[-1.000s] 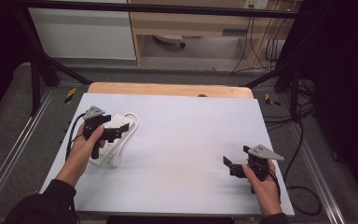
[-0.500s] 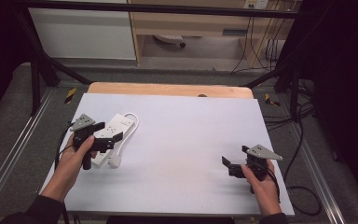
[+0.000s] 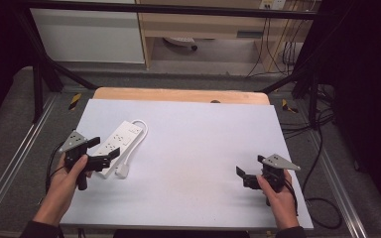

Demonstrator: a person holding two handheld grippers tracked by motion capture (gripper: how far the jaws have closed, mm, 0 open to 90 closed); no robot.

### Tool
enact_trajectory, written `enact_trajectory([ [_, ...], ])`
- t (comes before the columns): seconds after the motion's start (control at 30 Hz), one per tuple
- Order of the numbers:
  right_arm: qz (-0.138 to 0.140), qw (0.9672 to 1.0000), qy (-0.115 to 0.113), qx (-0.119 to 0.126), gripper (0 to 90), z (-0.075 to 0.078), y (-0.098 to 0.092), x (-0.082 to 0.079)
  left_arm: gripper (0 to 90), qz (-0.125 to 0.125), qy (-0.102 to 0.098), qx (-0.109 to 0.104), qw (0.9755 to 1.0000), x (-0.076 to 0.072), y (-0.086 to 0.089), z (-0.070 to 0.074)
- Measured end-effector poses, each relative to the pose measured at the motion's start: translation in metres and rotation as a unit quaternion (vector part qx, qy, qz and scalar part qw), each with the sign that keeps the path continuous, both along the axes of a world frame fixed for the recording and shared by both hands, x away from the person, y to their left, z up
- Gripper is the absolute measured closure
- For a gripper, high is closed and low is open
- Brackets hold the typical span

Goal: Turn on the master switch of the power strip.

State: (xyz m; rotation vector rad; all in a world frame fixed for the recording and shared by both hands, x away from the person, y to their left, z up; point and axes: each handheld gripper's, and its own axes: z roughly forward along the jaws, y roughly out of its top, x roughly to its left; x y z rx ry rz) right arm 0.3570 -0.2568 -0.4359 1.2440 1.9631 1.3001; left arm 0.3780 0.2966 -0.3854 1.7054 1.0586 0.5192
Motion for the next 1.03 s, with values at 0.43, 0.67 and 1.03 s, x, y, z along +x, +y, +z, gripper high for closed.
enact_trajectory([
  [0.43, 0.000, 1.0000, 0.001, 0.001, 4.2, -0.001, 0.000, 0.000, 8.2, -0.002, -0.004, -0.014, 0.9999, -0.028, 0.011, -0.012],
  [0.67, 0.000, 1.0000, 0.000, 0.000, 4.1, -0.001, 0.000, 0.000, 8.0, -0.009, -0.011, -0.008, 0.9999, -0.043, 0.006, -0.018],
  [1.03, -0.012, 0.9961, 0.072, -0.050, 3.0, -0.021, 0.007, 0.011, 7.8, 0.005, -0.011, 0.025, 0.9996, -0.058, 0.017, -0.034],
])
